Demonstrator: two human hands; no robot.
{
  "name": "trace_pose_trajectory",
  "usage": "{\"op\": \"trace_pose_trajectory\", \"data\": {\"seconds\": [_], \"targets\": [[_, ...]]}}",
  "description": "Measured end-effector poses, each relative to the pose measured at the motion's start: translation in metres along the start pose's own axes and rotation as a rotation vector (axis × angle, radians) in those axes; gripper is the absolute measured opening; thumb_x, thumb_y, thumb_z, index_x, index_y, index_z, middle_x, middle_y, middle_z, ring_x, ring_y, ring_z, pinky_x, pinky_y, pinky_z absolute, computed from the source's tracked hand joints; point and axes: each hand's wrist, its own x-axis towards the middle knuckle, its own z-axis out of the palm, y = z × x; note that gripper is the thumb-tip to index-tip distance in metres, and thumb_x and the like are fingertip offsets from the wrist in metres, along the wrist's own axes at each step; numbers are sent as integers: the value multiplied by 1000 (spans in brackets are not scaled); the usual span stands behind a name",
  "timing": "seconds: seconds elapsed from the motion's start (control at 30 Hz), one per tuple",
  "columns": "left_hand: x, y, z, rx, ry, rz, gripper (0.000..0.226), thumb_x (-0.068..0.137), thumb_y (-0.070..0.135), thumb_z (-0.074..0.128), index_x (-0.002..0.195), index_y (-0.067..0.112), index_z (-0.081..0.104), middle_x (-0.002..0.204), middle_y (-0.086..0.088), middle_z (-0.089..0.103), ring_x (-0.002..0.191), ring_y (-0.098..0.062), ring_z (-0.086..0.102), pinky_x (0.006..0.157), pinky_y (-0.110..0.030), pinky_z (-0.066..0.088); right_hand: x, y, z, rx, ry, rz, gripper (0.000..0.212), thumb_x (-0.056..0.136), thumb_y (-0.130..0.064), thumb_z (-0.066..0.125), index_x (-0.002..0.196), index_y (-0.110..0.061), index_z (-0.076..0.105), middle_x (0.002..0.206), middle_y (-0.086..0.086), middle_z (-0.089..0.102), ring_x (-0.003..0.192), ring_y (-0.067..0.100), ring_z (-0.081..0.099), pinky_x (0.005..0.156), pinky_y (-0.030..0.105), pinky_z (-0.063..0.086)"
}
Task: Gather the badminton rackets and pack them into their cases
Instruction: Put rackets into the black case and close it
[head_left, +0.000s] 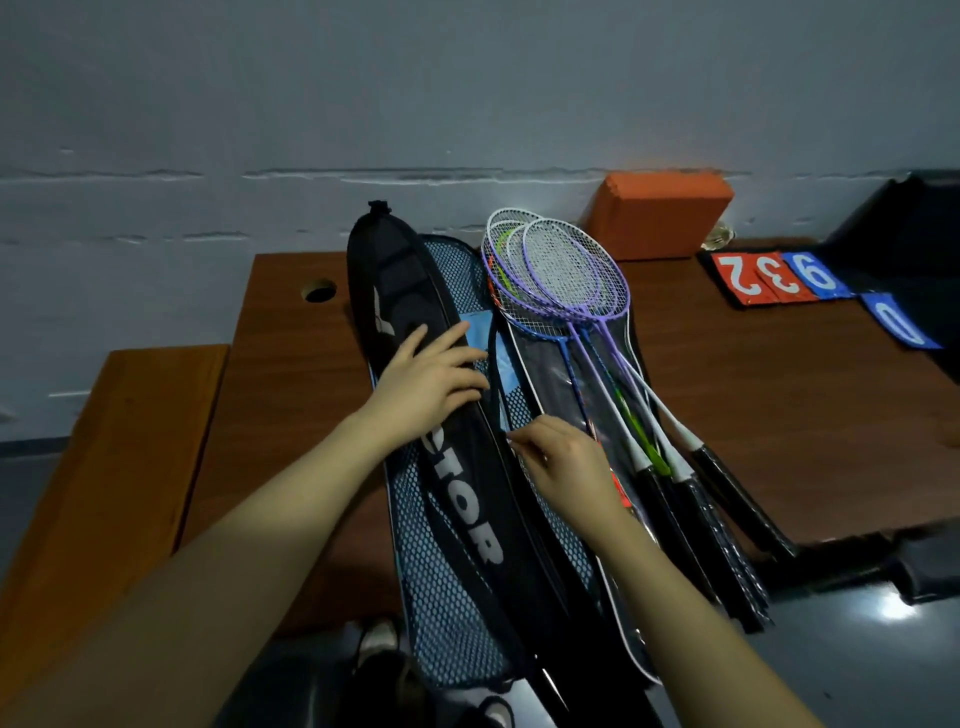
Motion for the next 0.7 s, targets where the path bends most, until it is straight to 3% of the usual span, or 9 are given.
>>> {"op": "trace_pose_trajectory", "data": {"seconds": [0.3, 0.47, 0.6, 0.7], "targets": [[4, 21, 32, 111, 133, -134, 23, 90, 24, 56, 110, 24, 66, 141, 2, 45, 141, -25, 22, 112, -52, 7, -84, 25, -16, -93, -165, 53, 7, 80, -15, 59, 82, -13, 66, 75, -1, 63, 69, 20, 62, 57, 29, 46], [1, 51, 24, -22, -25, -219, 42, 95, 23, 44, 136, 31, 42, 156, 2, 9, 143, -25, -3, 113, -46, -5, -76, 18, -24, 126, -63, 113, 8, 82, -10, 59, 85, -10, 66, 80, 1, 63, 77, 16, 59, 67, 29, 47], [-30, 84, 18, -162, -150, -106, 35, 95, 26, 44, 129, 37, 48, 154, 13, 11, 143, -16, -7, 112, -43, -7, -56, 7, -39, 272, 15, 89, 8, 85, -7, 59, 88, -7, 67, 81, -2, 61, 75, 1, 54, 69, 18, 44], [-46, 88, 18, -245, -92, -129, 32, 95, 26, 45, 125, 35, 52, 151, 16, 19, 143, -12, -2, 112, -43, 1, -43, 2, -47, 310, -29, 62, 7, 85, -5, 63, 89, -8, 69, 82, -7, 61, 76, -4, 54, 70, 10, 41]]}}
